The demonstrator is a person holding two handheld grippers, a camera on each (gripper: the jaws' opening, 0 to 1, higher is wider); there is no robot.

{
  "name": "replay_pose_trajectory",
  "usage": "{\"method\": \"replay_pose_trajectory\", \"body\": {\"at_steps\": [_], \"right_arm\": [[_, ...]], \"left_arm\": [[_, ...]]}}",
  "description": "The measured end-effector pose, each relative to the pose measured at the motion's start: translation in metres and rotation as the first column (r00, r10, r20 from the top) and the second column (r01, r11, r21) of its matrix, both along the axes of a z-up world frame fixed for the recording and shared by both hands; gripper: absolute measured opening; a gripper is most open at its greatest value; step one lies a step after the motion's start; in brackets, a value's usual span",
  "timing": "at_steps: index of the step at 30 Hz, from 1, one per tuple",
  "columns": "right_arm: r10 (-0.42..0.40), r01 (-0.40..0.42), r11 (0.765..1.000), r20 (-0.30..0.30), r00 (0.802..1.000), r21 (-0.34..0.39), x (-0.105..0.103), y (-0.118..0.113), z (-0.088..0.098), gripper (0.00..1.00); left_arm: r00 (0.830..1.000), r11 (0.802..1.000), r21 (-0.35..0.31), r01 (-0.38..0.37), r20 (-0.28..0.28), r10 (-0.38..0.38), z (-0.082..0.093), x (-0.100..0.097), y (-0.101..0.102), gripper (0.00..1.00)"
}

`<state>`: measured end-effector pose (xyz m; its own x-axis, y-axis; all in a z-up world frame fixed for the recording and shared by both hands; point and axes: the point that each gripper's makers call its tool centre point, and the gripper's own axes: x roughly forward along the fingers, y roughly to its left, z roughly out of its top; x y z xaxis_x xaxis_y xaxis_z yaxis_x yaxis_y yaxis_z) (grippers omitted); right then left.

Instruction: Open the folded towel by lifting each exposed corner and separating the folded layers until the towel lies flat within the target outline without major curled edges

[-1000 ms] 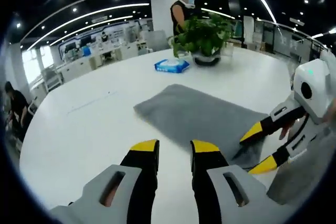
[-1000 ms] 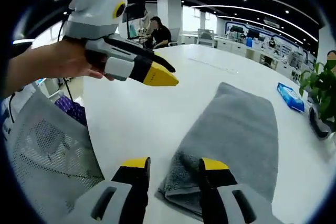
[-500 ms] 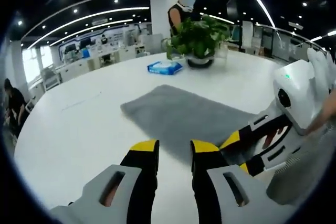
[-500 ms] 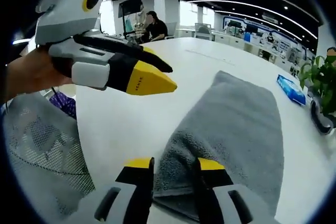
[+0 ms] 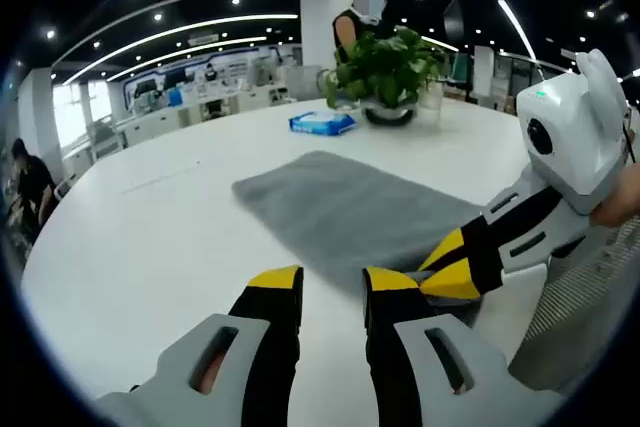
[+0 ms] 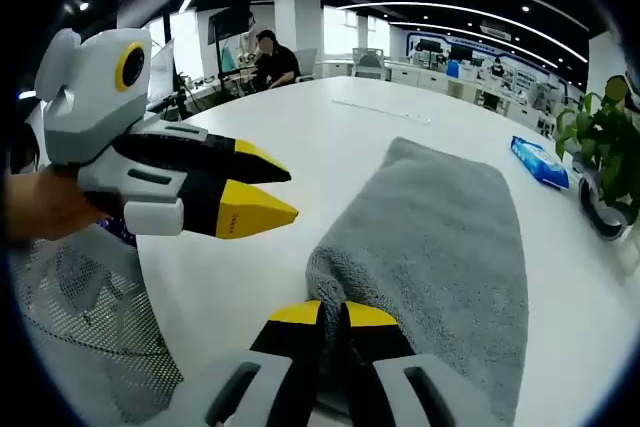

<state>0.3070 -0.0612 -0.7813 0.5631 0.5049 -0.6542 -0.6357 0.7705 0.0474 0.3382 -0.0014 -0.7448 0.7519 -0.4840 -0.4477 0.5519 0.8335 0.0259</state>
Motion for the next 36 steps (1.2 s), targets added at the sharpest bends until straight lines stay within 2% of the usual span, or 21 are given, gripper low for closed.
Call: {"method": "replay_pose_trajectory", "body": {"at_steps": [4, 11, 15, 20, 22, 26, 28, 32, 35, 36], "right_arm": [[-0.040, 0.040, 0.999, -0.005, 0.999, 0.022, 0.003, -0.004, 0.007, 0.03], [-0.089, 0.088, 0.994, 0.008, 0.996, 0.059, 0.009, -0.011, 0.019, 0.02], [-0.141, 0.140, 0.983, 0.001, 0.990, 0.117, 0.015, -0.015, 0.028, 0.02], [-0.177, 0.177, 0.974, -0.011, 0.984, 0.139, 0.018, -0.021, 0.028, 0.02], [-0.193, 0.192, 0.971, -0.011, 0.981, 0.143, 0.018, -0.024, 0.030, 0.02], [-0.236, 0.238, 0.955, -0.030, 0.971, 0.177, 0.020, -0.031, 0.034, 0.02], [-0.250, 0.253, 0.949, -0.041, 0.967, 0.189, 0.021, -0.033, 0.034, 0.02], [-0.282, 0.281, 0.940, -0.025, 0.959, 0.196, 0.026, -0.043, 0.038, 0.02], [-0.350, 0.349, 0.911, -0.038, 0.936, 0.221, 0.029, -0.059, 0.041, 0.01], [-0.388, 0.392, 0.888, -0.064, 0.919, 0.240, 0.030, -0.067, 0.040, 0.01]], "left_arm": [[0.999, 0.999, -0.004, 0.040, -0.026, -0.040, -0.004, -0.005, -0.010, 0.23], [0.990, 0.991, 0.027, 0.134, -0.053, -0.133, -0.017, -0.013, -0.031, 0.23], [0.973, 0.970, 0.096, 0.221, -0.092, -0.213, -0.037, -0.024, -0.040, 0.23], [0.962, 0.955, 0.120, 0.272, -0.065, -0.265, -0.037, -0.031, -0.050, 0.23], [0.956, 0.949, 0.121, 0.290, -0.075, -0.282, -0.041, -0.033, -0.054, 0.23], [0.942, 0.933, 0.144, 0.329, -0.121, -0.314, -0.053, -0.042, -0.057, 0.22], [0.944, 0.937, 0.131, 0.325, -0.108, -0.312, -0.052, -0.041, -0.057, 0.21], [0.949, 0.953, 0.068, 0.296, -0.132, -0.286, -0.054, -0.040, -0.055, 0.21], [0.949, 0.954, 0.060, 0.295, -0.136, -0.284, -0.055, -0.040, -0.055, 0.21], [0.949, 0.953, 0.065, 0.297, -0.132, -0.287, -0.055, -0.040, -0.056, 0.21]]}}
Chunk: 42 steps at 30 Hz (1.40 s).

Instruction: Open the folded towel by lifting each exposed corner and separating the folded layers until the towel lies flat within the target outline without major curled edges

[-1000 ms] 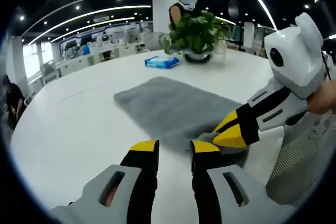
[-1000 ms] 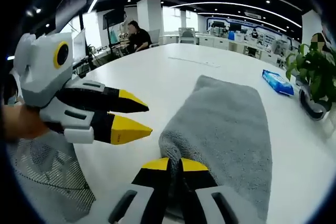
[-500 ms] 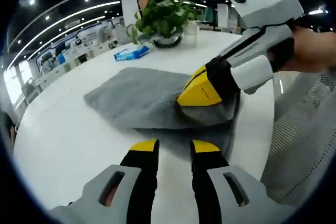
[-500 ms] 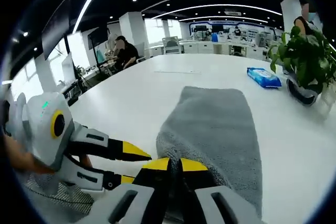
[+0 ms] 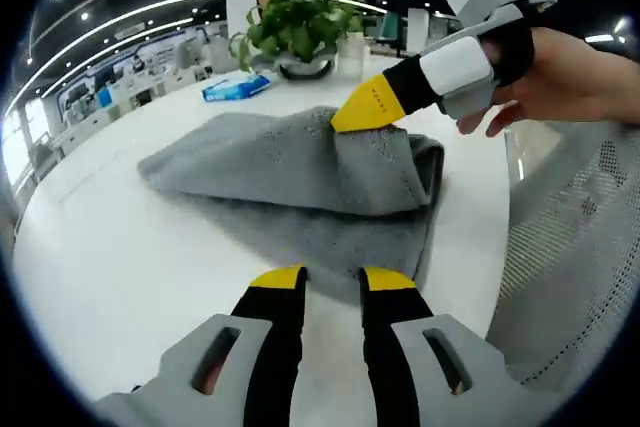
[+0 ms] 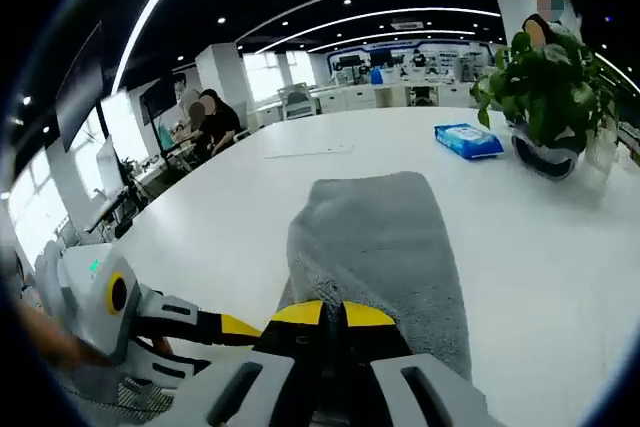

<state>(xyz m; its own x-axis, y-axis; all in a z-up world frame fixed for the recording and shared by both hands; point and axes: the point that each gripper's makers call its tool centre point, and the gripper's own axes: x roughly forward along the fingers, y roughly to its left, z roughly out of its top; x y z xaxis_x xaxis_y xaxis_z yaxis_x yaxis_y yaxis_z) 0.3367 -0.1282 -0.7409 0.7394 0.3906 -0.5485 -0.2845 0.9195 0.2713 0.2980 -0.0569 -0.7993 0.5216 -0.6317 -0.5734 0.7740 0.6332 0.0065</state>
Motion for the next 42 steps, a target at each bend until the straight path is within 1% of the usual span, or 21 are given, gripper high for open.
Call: {"method": "replay_pose_trajectory", "body": {"at_steps": [1, 2, 4, 7, 9, 11, 12, 16, 18, 20, 21, 25, 28, 32, 36, 38, 42], "right_arm": [[-0.013, 0.013, 1.000, -0.005, 1.000, 0.013, 0.000, -0.002, 0.000, 0.01], [-0.045, 0.045, 0.998, -0.013, 0.999, 0.046, 0.001, -0.008, 0.001, 0.01], [-0.093, 0.094, 0.992, -0.012, 0.996, 0.084, 0.004, -0.020, 0.004, 0.01], [-0.149, 0.148, 0.984, 0.002, 0.989, 0.101, 0.006, -0.038, 0.009, 0.01], [-0.176, 0.175, 0.980, 0.002, 0.984, 0.094, 0.005, -0.049, 0.010, 0.01], [-0.175, 0.174, 0.982, 0.008, 0.985, 0.070, 0.003, -0.054, 0.009, 0.01], [-0.177, 0.177, 0.984, 0.018, 0.984, 0.024, 0.002, -0.061, 0.006, 0.01], [-0.188, 0.187, 0.982, 0.027, 0.982, 0.021, 0.001, -0.068, 0.009, 0.01], [-0.192, 0.193, 0.981, 0.039, 0.981, -0.022, 0.001, -0.076, 0.010, 0.00], [-0.198, 0.200, 0.979, 0.040, 0.979, -0.045, 0.000, -0.083, 0.010, 0.00], [-0.202, 0.204, 0.978, 0.040, 0.978, -0.044, -0.001, -0.085, 0.010, 0.00], [-0.226, 0.226, 0.974, 0.013, 0.974, -0.021, -0.003, -0.090, 0.006, 0.00], [-0.241, 0.241, 0.969, 0.012, 0.970, -0.049, -0.004, -0.096, 0.005, 0.00], [-0.261, 0.260, 0.964, -0.003, 0.965, -0.053, -0.006, -0.103, 0.002, 0.00], [-0.269, 0.267, 0.960, -0.007, 0.963, -0.088, -0.007, -0.112, 0.000, 0.00], [-0.274, 0.272, 0.956, -0.009, 0.962, -0.112, -0.008, -0.118, 0.000, 0.00], [-0.295, 0.289, 0.948, -0.023, 0.955, -0.134, -0.012, -0.131, -0.002, 0.00]], "left_arm": [[1.000, 1.000, 0.002, 0.001, 0.003, -0.001, 0.000, 0.000, 0.000, 0.21], [1.000, 1.000, 0.002, 0.001, 0.005, -0.001, 0.000, 0.000, 0.000, 0.21], [1.000, 1.000, 0.002, 0.001, 0.005, -0.001, 0.000, 0.000, 0.000, 0.21], [1.000, 1.000, -0.004, -0.003, 0.005, 0.003, 0.000, 0.000, 0.000, 0.21], [1.000, 1.000, -0.007, -0.006, 0.002, 0.006, 0.000, 0.000, 0.000, 0.21], [1.000, 1.000, -0.010, -0.007, 0.000, 0.007, 0.000, 0.000, 0.000, 0.21], [1.000, 1.000, -0.011, -0.008, -0.001, 0.008, 0.000, 0.000, 0.000, 0.21], [1.000, 1.000, -0.013, -0.010, -0.003, 0.010, 0.000, 0.000, 0.000, 0.21], [1.000, 1.000, -0.013, -0.013, -0.004, 0.013, 0.000, 0.000, 0.001, 0.21], [1.000, 1.000, -0.016, -0.017, -0.010, 0.017, -0.001, 0.000, 0.002, 0.22], [1.000, 1.000, -0.019, -0.019, -0.013, 0.019, 0.000, 0.000, 0.002, 0.22], [1.000, 1.000, -0.019, -0.019, -0.013, 0.018, 0.000, 0.000, 0.002, 0.22], [1.000, 1.000, -0.018, -0.017, -0.015, 0.017, 0.000, -0.001, 0.002, 0.22], [1.000, 1.000, -0.022, -0.018, -0.015, 0.018, -0.001, 0.000, 0.002, 0.22], [1.000, 0.999, -0.025, -0.022, -0.018, 0.022, -0.001, 0.000, 0.002, 0.22], [0.999, 0.999, -0.027, -0.025, -0.021, 0.025, -0.001, 0.000, 0.003, 0.22], [0.999, 0.999, -0.027, -0.027, -0.022, 0.027, -0.001, -0.001, 0.003, 0.22]]}}
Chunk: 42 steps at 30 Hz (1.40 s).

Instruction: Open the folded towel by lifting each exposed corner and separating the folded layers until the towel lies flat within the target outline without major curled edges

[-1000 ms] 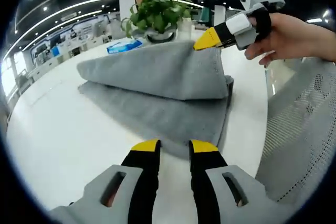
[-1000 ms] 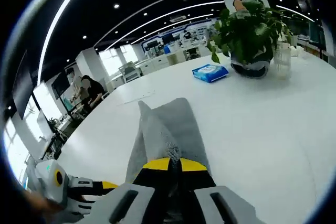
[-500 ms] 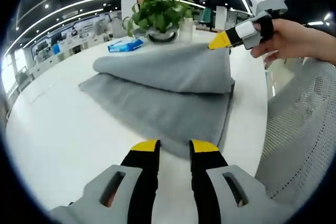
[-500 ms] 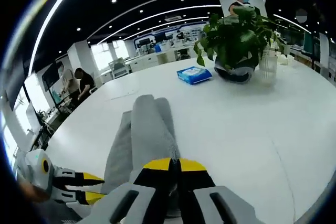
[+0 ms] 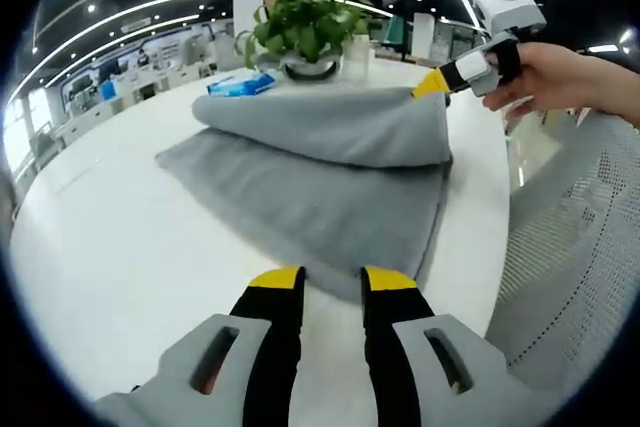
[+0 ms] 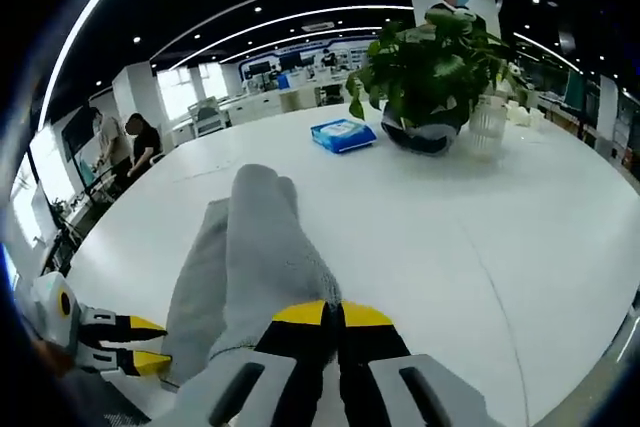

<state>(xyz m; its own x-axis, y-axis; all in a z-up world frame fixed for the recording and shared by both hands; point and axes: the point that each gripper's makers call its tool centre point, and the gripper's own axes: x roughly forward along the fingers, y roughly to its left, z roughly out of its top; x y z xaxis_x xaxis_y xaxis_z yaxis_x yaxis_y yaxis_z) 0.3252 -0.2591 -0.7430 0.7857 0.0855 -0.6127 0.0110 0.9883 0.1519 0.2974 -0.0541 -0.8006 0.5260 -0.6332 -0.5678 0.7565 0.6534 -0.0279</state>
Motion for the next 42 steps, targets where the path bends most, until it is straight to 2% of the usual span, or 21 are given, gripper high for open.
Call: {"method": "replay_pose_trajectory", "body": {"at_steps": [16, 22, 29, 33, 39, 42], "right_arm": [[-0.116, 0.119, 0.992, -0.068, 0.991, 0.036, -0.022, -0.038, -0.011, 0.00], [-0.134, 0.137, 0.990, -0.082, 0.988, 0.020, -0.025, -0.042, -0.014, 0.00], [-0.170, 0.167, 0.985, -0.090, 0.981, -0.040, -0.029, -0.054, -0.016, 0.00], [-0.213, 0.207, 0.976, -0.104, 0.972, -0.059, -0.034, -0.065, -0.019, 0.00], [-0.225, 0.215, 0.972, -0.110, 0.968, -0.097, -0.036, -0.071, -0.021, 0.00], [-0.224, 0.213, 0.972, -0.123, 0.967, -0.093, -0.038, -0.071, -0.023, 0.00]], "left_arm": [[1.000, 1.000, 0.004, -0.008, -0.018, 0.008, 0.000, 0.000, 0.003, 0.22], [0.999, 1.000, -0.001, -0.026, -0.026, 0.026, -0.001, 0.004, 0.010, 0.24], [0.999, 0.999, 0.008, -0.042, -0.026, 0.042, -0.001, 0.006, 0.014, 0.24], [0.996, 0.997, 0.015, -0.081, -0.030, 0.081, -0.001, 0.011, 0.022, 0.23], [0.991, 0.991, 0.025, -0.130, -0.032, 0.131, -0.001, 0.017, 0.032, 0.23], [0.988, 0.988, 0.032, -0.153, -0.029, 0.154, -0.001, 0.020, 0.037, 0.23]]}}
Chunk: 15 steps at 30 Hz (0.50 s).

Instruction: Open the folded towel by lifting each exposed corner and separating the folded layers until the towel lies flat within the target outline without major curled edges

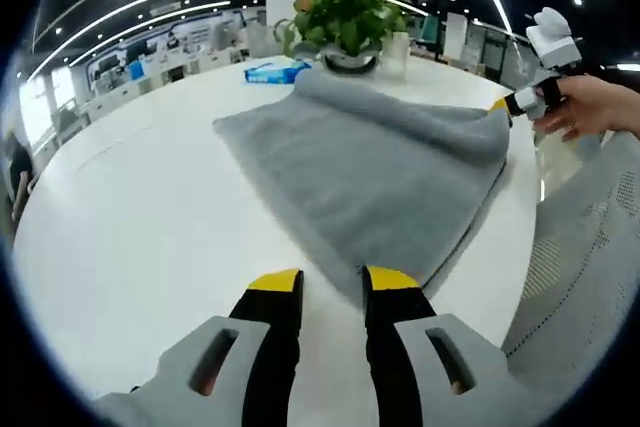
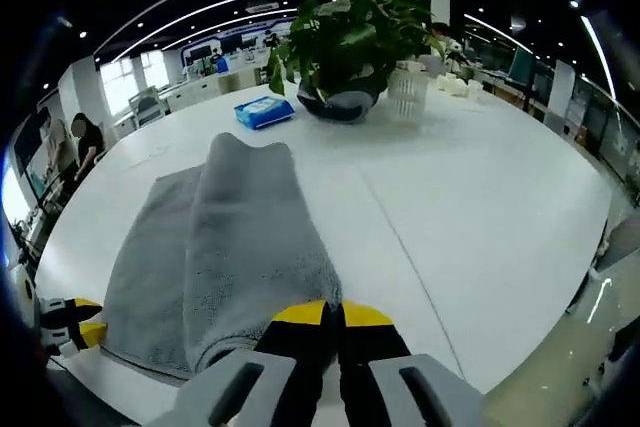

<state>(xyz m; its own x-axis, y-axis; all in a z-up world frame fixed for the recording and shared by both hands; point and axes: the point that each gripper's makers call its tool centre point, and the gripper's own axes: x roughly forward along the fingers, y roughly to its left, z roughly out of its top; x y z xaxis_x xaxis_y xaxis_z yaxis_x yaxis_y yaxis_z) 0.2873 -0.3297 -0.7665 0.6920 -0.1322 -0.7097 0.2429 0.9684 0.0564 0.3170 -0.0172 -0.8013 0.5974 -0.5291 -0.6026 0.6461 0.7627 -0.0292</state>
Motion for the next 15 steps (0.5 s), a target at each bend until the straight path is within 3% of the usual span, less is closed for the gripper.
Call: {"method": "replay_pose_trajectory", "body": {"at_steps": [15], "right_arm": [[-0.024, 0.026, 0.999, -0.049, 0.998, 0.034, -0.006, 0.000, -0.010, 0.02]], "left_arm": [[0.993, 0.988, 0.112, -0.104, 0.073, 0.096, 0.004, 0.013, 0.030, 0.22]]}}
